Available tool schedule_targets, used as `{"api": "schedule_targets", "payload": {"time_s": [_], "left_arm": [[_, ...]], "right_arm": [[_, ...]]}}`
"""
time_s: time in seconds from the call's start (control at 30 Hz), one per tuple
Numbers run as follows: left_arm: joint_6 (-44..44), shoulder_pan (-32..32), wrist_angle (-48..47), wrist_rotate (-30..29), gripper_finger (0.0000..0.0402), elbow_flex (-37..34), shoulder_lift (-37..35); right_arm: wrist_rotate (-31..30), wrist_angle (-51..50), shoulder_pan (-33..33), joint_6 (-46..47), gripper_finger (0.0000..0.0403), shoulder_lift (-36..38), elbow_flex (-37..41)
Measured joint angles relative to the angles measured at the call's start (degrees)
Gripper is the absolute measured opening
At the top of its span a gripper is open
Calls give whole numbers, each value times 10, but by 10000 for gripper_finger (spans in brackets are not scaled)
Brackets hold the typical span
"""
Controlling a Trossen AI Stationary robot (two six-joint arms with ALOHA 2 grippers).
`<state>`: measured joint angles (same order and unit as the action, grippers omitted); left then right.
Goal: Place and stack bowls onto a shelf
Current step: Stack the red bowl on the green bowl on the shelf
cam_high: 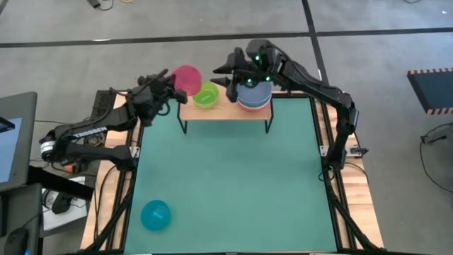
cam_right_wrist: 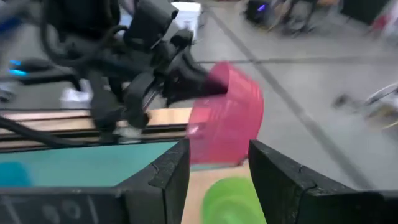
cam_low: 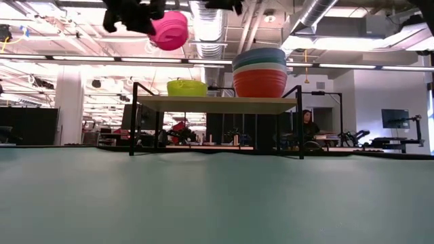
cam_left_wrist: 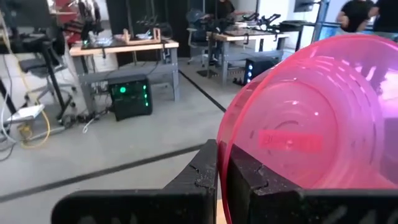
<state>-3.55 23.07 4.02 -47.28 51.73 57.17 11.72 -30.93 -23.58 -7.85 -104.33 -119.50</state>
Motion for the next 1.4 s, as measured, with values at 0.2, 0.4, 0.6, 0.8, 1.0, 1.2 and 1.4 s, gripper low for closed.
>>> {"api": "schedule_targets", "payload": {"time_s": [0.2, 0.4, 0.6, 0.8, 1.0, 1.2, 1.4], "left_arm": [[52, -45, 6, -12, 0, 54, 55], [131, -74, 7, -12, 0, 113, 102], [176, -94, 2, -17, 0, 155, 130], [167, -107, -36, 2, 4, 172, 133], [23, -109, -120, 63, 46, 176, 130], [-28, -111, -179, 70, 112, 174, 126], [-82, -104, -237, 65, 162, 174, 95]], "right_arm": [[-74, 35, 44, -75, 190, 0, 0], [-99, 23, 48, -68, 190, 0, 0], [-158, -20, 38, -55, 176, 0, 0], [-163, -53, 24, -17, 97, 1, 0], [-170, -50, 16, 0, 22, -21, 1], [-155, -41, 0, 38, 26, -70, -1], [-158, -31, -13, 54, 26, -105, 1]]}}
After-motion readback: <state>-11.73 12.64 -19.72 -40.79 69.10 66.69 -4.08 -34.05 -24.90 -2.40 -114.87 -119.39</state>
